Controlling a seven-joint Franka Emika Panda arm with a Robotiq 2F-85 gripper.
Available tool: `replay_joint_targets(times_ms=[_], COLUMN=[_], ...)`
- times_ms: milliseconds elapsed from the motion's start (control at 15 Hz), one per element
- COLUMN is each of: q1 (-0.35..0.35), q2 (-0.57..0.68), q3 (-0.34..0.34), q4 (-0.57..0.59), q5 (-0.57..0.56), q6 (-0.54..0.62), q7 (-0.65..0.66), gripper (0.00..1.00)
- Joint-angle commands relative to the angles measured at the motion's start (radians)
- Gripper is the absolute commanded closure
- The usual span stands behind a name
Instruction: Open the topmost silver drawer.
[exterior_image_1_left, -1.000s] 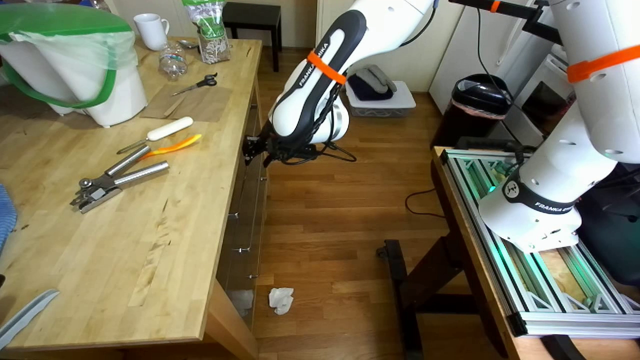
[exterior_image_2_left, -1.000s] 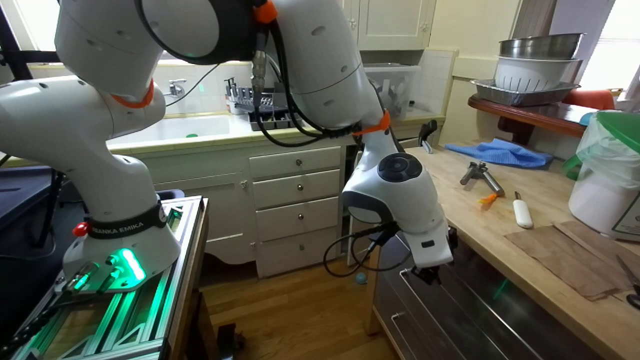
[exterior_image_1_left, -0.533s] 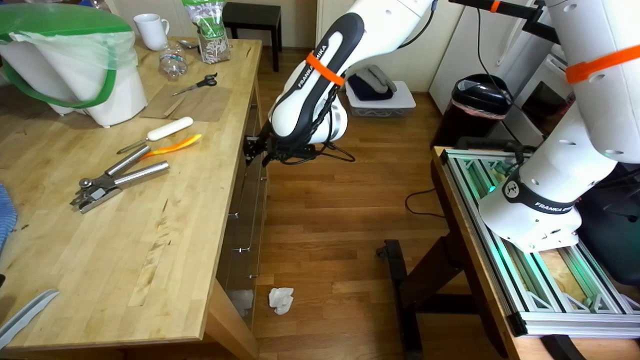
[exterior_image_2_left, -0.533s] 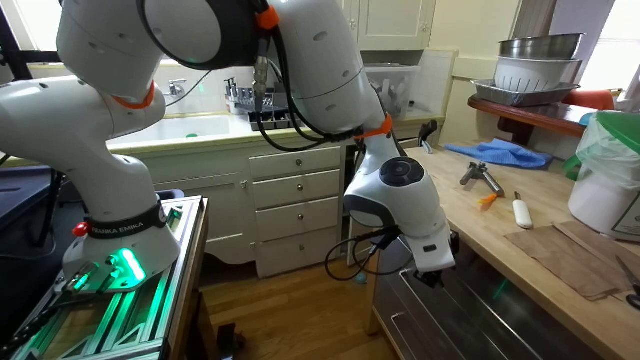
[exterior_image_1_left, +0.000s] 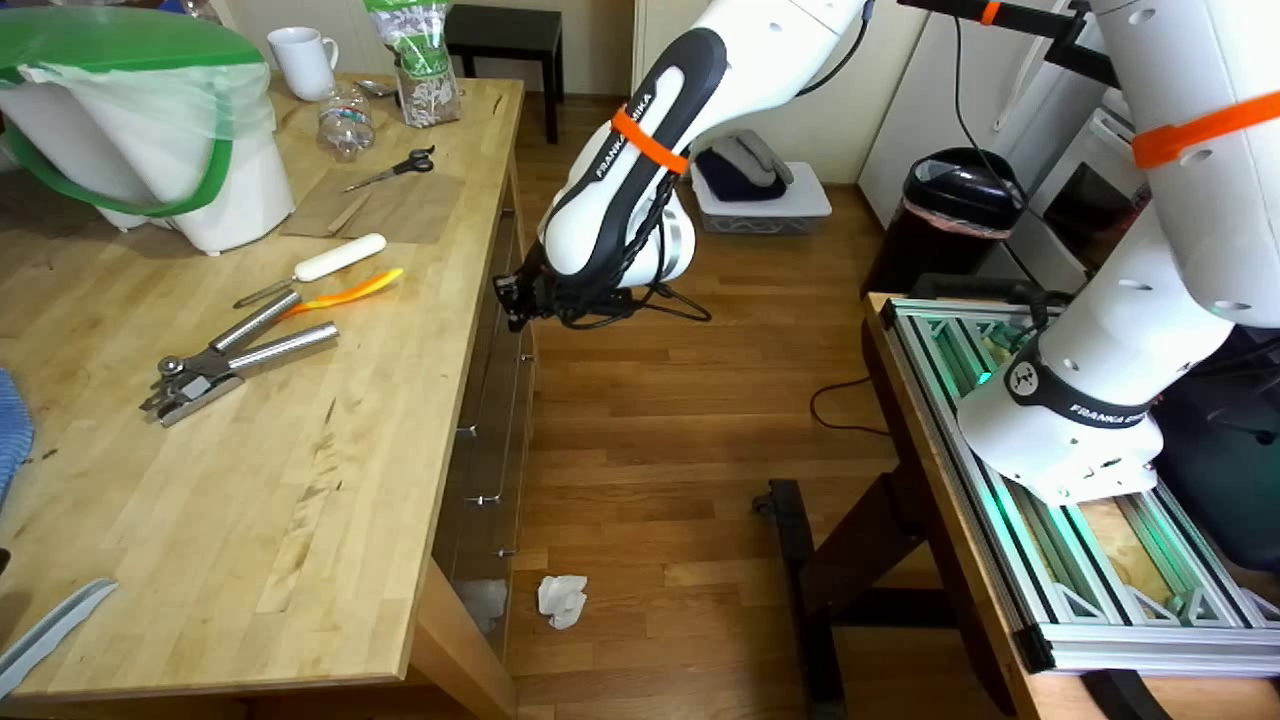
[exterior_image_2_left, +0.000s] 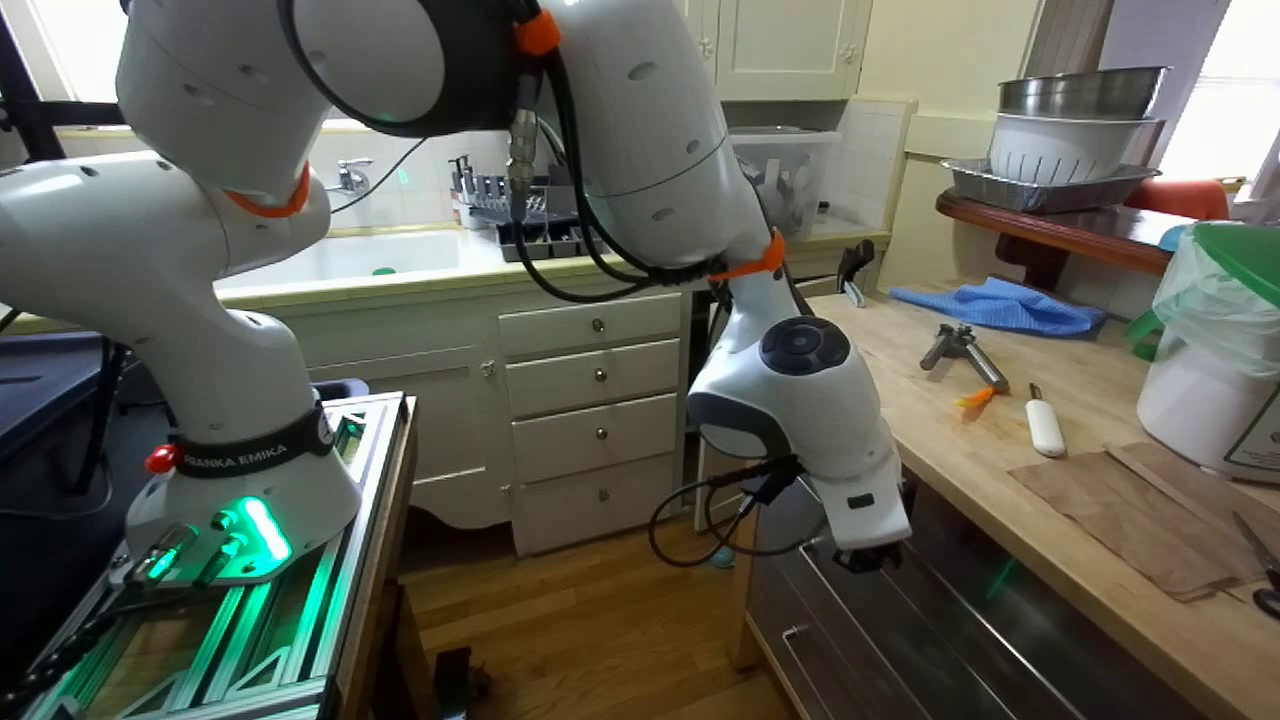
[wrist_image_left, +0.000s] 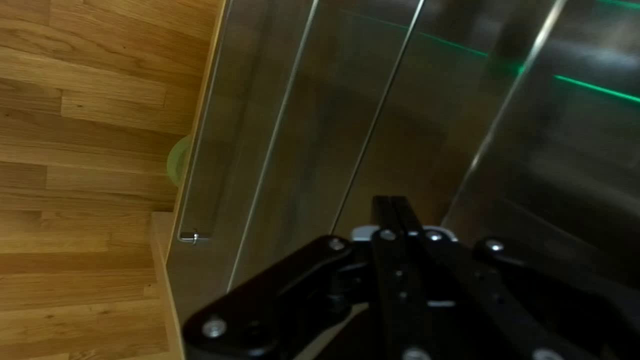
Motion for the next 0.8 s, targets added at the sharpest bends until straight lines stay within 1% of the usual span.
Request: replay_joint_targets(times_ms=[0, 200, 267, 333, 400, 533, 733], q1=[0.050, 0.071, 0.069, 0.069, 0.054, 0.045, 0.034], q2=[-0.001, 0.002, 0.002, -0.004, -0.017, -0.044, -0.061], q3=[-0.068, -0.100, -0.095, -0.091, -0.065, -0.043, -0.018], q4=[-0.014, -0.026, -0.029, -0.034, -0.042, -0.050, -0.039], q5=[0.008, 0.009, 0.006, 0.006, 0.006, 0.019, 0.027], q6=[-0.023, -0.027, -0.013, -0.004, 0.015, 0.020, 0.027], q7=[0.029, 0.031, 0.028, 0.028, 0.028, 0.046, 0.066], gripper=[1.00, 1.00, 0.92, 0.73, 0.66, 0.53, 0.29])
